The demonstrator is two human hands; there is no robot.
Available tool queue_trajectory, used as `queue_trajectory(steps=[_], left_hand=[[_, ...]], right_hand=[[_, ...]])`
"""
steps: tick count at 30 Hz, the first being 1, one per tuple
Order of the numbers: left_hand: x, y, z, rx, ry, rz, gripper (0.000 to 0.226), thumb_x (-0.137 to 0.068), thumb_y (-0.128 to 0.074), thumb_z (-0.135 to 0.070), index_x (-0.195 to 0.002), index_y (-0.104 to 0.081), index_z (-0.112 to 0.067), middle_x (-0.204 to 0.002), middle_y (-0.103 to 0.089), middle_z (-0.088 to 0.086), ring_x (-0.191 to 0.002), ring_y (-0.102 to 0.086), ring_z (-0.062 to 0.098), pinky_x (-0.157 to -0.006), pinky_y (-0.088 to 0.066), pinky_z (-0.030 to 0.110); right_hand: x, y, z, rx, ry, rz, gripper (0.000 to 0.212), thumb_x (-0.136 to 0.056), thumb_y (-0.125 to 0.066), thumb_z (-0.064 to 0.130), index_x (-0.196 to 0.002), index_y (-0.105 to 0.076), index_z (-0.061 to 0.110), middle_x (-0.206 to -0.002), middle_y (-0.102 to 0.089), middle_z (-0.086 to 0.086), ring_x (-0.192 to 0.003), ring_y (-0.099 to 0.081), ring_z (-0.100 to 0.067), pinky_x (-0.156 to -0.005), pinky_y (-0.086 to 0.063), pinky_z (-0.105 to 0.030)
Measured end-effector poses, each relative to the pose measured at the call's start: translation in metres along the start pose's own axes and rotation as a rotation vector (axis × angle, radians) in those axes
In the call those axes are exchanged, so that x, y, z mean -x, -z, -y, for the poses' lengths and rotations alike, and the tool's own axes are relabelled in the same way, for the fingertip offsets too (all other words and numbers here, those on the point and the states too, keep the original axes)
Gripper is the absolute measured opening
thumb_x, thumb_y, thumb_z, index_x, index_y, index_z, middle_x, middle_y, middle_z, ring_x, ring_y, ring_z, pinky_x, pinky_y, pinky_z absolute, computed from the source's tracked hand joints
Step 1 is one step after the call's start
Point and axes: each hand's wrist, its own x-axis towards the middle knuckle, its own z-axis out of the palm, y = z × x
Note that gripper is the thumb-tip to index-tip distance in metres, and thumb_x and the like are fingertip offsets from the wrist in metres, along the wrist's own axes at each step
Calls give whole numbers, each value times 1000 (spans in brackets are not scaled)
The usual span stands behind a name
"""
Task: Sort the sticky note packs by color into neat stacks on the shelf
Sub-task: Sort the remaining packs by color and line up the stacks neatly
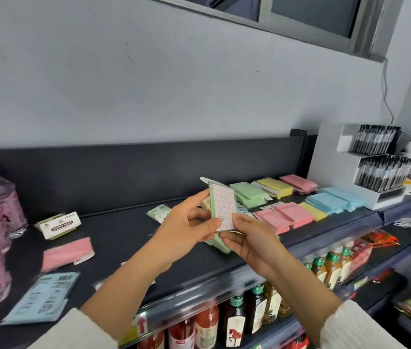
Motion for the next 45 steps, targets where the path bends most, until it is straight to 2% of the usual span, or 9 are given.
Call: queue_trajectory(steps=[7,13,16,19,24,29,37,40,45], left_hand=[[-34,-60,-1,-80,3,12,74,-85,-66,-4,-140,-35,-42,-110,-67,4,-98,-66,30,-74,-56,26],[-54,-105,5,-226,-10,-57,75,-85,-65,-2,-139,-32,-40,-101,-68,4,-69,-64,14,-77,-59,37],[-63,-125,8,-375,-67,-96,76,-83,-68,-7,-134,-31,-51,-91,-64,4,-74,-67,21,-77,-57,46],[-69,-143,7,-491,-123,-108,77,-82,-70,-12,-119,-28,-65,-88,-65,-1,-72,-65,14,-76,-56,44],[-77,-168,6,-408,-57,-114,82,-80,-73,-12,-143,-28,-39,-86,-66,3,-70,-68,12,-76,-58,41],[-81,-190,2,-216,-66,-90,78,-74,-76,-8,-134,-37,-42,-76,-68,-4,-65,-69,14,-61,-57,25],[-81,-195,8,-412,-124,-19,85,-67,-78,-36,-127,-24,-63,-101,-61,-12,-86,-64,3,-77,-49,14],[-84,-184,10,-420,-132,-70,73,-67,-65,-51,-132,-31,-51,-119,-52,-14,-93,-59,-3,-79,-51,21],[-98,-156,10,-389,-32,-178,54,-81,-56,-49,-129,-52,-25,-126,-53,-7,-99,-60,8,-87,-55,38]], right_hand=[[-10,64,29,104,45,0,19,-99,-45,12,-99,-64,9,-68,-68,-1,-50,-58,-6,-49,-50,-17],[-18,113,50,157,99,-12,19,-98,-45,13,-99,-64,10,-71,-66,-3,-57,-57,-9,-51,-51,-17],[-19,135,56,136,107,17,21,-99,-43,9,-106,-63,8,-73,-67,-4,-63,-60,-13,-53,-52,-18],[-16,153,62,124,104,62,20,-97,-44,2,-101,-63,9,-70,-71,0,-55,-63,-6,-52,-51,-16],[-18,178,69,116,82,27,16,-96,-48,6,-102,-62,7,-77,-65,-3,-52,-55,-3,-52,-50,-16],[-19,195,73,21,21,30,18,-97,-46,6,-96,-64,7,-69,-63,-5,-48,-54,-5,-48,-49,-16],[-29,190,63,-81,-78,66,24,-96,-42,3,-108,-62,-1,-70,-63,-11,-67,-53,-24,-41,-44,-16],[-34,187,65,-20,-44,20,22,-98,-42,6,-98,-64,3,-57,-58,-1,-45,-47,-7,-40,-42,-14],[-51,188,66,132,16,-76,17,-97,-49,14,-96,-64,7,-71,-62,-5,-53,-51,-8,-46,-46,-15]])
